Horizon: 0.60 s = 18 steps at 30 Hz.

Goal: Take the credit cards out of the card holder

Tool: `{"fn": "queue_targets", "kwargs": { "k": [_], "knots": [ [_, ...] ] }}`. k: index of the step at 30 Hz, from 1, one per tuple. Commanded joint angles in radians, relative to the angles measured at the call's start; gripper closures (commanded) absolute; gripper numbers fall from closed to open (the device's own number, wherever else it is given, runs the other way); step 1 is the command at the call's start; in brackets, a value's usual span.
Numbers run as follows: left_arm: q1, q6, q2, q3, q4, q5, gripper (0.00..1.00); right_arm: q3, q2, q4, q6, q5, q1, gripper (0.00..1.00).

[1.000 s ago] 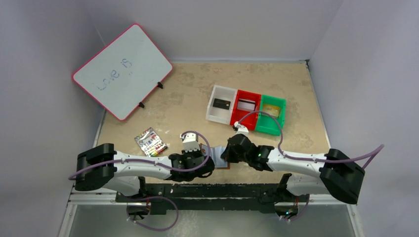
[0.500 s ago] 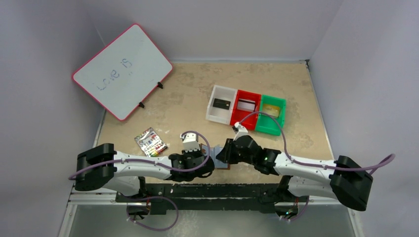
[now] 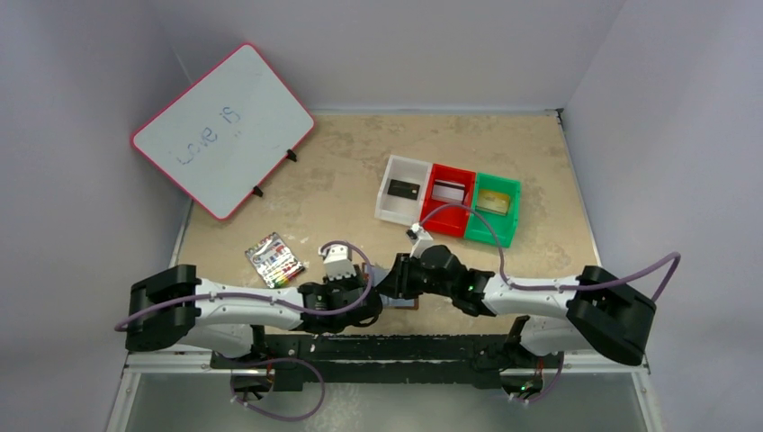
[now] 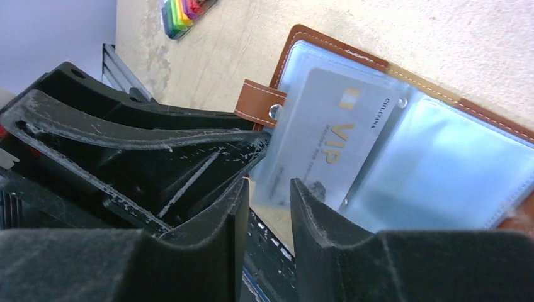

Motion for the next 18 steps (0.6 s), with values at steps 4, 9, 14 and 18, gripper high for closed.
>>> {"fn": "queue_targets", "kwargs": {
  "k": [4,9,14,18],
  "knots": [
    [-0.006,-0.093,-0.134,-0.092,-0.008,-0.037,0.67,0.075,0.077,0.113,-0.044,-0.092,0.000,0.65],
    [-0.006,-0.102,-0.168,-0.104,-0.020,-0.046,0.67,0.097,0.066,0.036,-0.048,-0.030,0.000,0.64],
    [-0.006,-0.099,-0.180,-0.094,-0.035,-0.063,0.64,0.106,-0.024,-0.163,-0.015,0.132,0.000,0.64],
    [-0.006,-0.090,-0.198,-0.090,-0.026,-0.085,0.57,0.081,-0.047,-0.209,0.001,0.191,-0.002,0.63]
  ]
}}
